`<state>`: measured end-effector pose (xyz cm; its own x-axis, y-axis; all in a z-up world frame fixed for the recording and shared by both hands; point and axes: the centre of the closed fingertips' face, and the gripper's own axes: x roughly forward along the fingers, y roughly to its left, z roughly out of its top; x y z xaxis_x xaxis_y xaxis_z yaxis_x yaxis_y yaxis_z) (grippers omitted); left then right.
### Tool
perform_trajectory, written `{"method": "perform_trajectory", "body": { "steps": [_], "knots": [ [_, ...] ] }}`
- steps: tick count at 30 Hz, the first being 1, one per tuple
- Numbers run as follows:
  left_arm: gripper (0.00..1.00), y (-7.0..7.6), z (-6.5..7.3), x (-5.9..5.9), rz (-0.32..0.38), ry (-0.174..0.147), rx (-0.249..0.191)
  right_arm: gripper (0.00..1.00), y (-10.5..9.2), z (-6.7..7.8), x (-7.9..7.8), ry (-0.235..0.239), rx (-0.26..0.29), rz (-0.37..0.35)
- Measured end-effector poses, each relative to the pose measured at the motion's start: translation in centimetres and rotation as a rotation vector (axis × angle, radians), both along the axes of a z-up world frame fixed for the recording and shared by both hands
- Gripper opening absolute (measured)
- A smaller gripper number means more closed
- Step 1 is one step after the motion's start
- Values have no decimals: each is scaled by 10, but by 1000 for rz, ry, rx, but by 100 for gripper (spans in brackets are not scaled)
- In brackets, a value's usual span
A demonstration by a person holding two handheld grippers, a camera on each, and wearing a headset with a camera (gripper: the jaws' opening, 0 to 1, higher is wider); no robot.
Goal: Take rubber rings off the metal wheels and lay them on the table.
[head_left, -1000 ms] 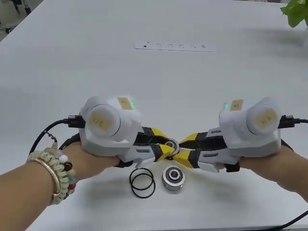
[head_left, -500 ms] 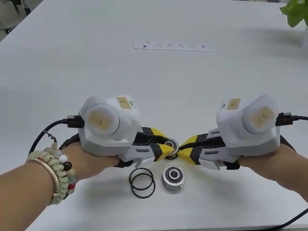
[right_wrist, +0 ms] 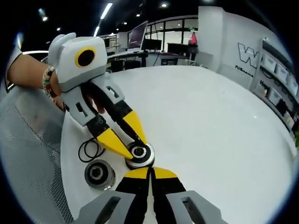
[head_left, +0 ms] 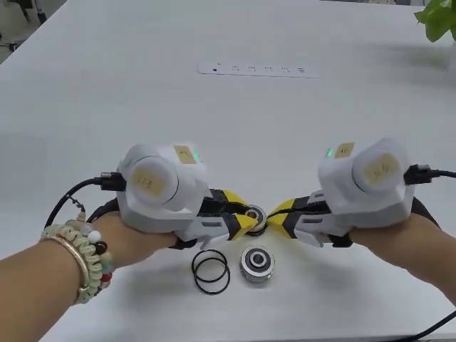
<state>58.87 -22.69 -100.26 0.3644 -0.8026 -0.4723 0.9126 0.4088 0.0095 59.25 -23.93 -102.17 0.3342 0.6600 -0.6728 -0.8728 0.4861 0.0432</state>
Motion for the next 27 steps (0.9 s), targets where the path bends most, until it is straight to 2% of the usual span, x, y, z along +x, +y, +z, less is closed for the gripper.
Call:
{"method": "perform_trajectory", "body": {
  "steps": [4,10,16,19,27],
  "knots": [
    [14,0,0,0,-3,-5,4,0,-1,6,3,62,82,-56],
    [14,0,0,-2,-11,-6,4,0,-3,8,-1,212,180,-160],
    [14,0,0,-2,-17,-11,7,0,0,11,-4,287,244,-205],
    [14,0,0,-3,-22,-16,10,0,2,15,-6,312,280,-215],
    [13,0,0,-3,-22,-23,18,0,5,16,-7,327,292,-230]
  ]
}}
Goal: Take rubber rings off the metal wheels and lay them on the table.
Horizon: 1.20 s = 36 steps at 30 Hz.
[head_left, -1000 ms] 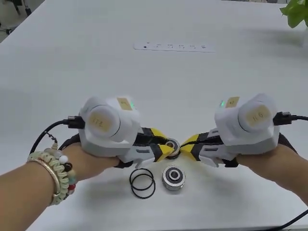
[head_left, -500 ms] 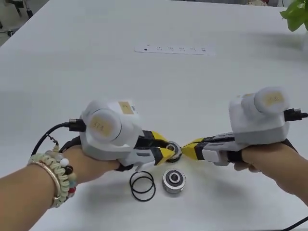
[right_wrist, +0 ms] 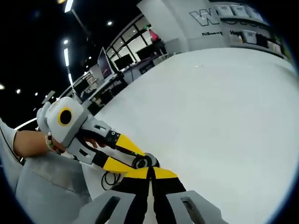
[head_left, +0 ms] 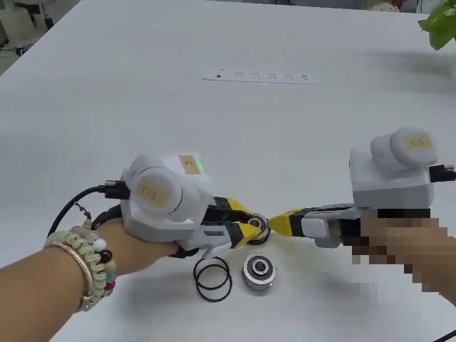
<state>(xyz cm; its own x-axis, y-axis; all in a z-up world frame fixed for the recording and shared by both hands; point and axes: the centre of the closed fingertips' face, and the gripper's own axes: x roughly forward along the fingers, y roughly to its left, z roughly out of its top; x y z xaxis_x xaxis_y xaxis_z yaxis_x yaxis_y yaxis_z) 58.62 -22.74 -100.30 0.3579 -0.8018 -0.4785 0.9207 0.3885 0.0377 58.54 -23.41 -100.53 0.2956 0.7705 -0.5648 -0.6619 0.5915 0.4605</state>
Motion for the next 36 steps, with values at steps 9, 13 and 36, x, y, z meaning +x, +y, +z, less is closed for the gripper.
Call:
{"method": "perform_trajectory", "body": {
  "steps": [9,13,36],
  "knots": [
    [13,0,0,0,0,-1,1,0,3,3,-1,-3,5,4],
    [13,0,0,0,1,-1,1,0,3,3,-1,-5,6,7],
    [13,0,0,0,6,5,-10,0,8,8,-2,-21,17,30]
  ]
}}
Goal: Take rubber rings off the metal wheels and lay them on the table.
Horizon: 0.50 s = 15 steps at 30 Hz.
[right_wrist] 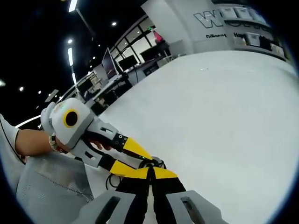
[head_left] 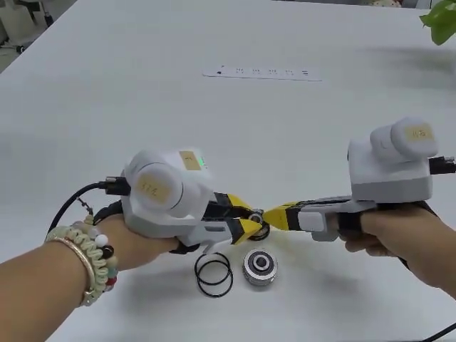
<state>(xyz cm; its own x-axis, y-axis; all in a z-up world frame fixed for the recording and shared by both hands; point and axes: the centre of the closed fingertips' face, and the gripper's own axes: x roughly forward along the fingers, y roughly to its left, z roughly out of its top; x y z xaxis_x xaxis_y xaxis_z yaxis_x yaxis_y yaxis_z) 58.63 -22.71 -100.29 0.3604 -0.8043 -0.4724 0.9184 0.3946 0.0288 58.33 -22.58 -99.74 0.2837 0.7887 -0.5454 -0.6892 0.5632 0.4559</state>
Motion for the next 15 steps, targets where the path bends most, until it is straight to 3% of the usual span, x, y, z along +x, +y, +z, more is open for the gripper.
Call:
{"method": "perform_trajectory", "body": {
  "steps": [3,4,5,6,7,8,9,12,15],
  "knots": [
    [13,0,0,0,-1,0,-1,0,1,1,0,0,4,3],
    [13,0,0,0,-1,-2,-1,0,8,10,-6,4,75,34],
    [13,0,0,1,0,-1,-1,0,23,40,-8,22,254,35],
    [13,-1,0,1,2,-1,-2,0,26,52,-2,50,304,-15],
    [13,-1,0,1,4,-2,-2,0,22,57,15,-74,245,-51],
    [13,-1,0,1,5,-2,-3,0,20,57,18,-120,218,-50],
    [13,-2,0,1,7,-2,-5,0,21,53,13,-94,199,-38],
    [13,-2,0,1,7,0,-6,0,7,30,12,-132,58,1],
    [13,-2,0,1,7,-1,-5,0,-5,15,15,-139,-25,-6]
  ]
}}
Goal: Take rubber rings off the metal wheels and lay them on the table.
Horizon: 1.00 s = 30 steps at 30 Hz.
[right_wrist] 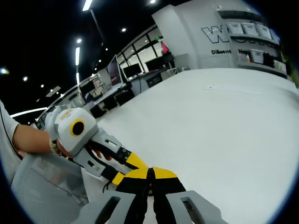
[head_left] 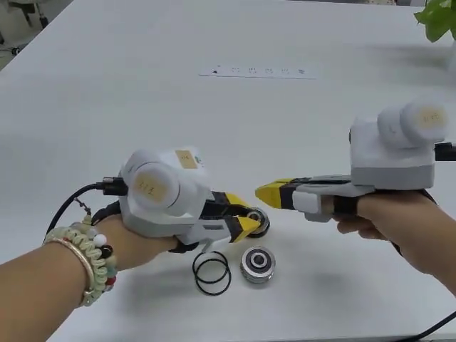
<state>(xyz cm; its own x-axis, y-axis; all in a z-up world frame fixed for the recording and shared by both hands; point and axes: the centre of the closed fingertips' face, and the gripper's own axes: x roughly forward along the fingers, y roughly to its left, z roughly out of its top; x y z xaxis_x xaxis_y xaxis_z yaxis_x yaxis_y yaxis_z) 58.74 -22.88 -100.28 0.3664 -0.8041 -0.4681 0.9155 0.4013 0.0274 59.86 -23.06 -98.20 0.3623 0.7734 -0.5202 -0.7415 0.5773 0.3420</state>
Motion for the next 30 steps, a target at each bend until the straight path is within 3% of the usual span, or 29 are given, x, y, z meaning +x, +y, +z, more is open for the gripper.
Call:
{"method": "perform_trajectory", "body": {
  "steps": [3,5,8,9,12,14,17,21,30],
  "knots": [
    [13,0,0,0,-2,-1,2,0,-8,-10,2,-18,-71,27],
    [13,0,0,0,-3,-2,4,0,-10,-16,-5,-1,-101,64],
    [13,0,0,-1,-5,-3,5,7,-18,-31,-11,-45,-221,138],
    [13,0,0,-1,-6,-4,4,8,-18,-37,-18,-29,-245,171],
    [13,0,0,-1,-7,-4,4,13,-15,-44,-26,-14,-248,219],
    [13,0,0,-1,-8,-4,3,17,-8,-43,-25,-52,-224,249],
    [13,0,0,-1,-8,-4,2,22,-7,-43,-21,-62,-218,229],
    [13,0,0,-1,-7,-3,1,20,-7,-45,-18,-94,-216,235],
    [13,0,0,-1,-7,-3,-3,21,0,-42,-16,-118,-186,239]
  ]
}}
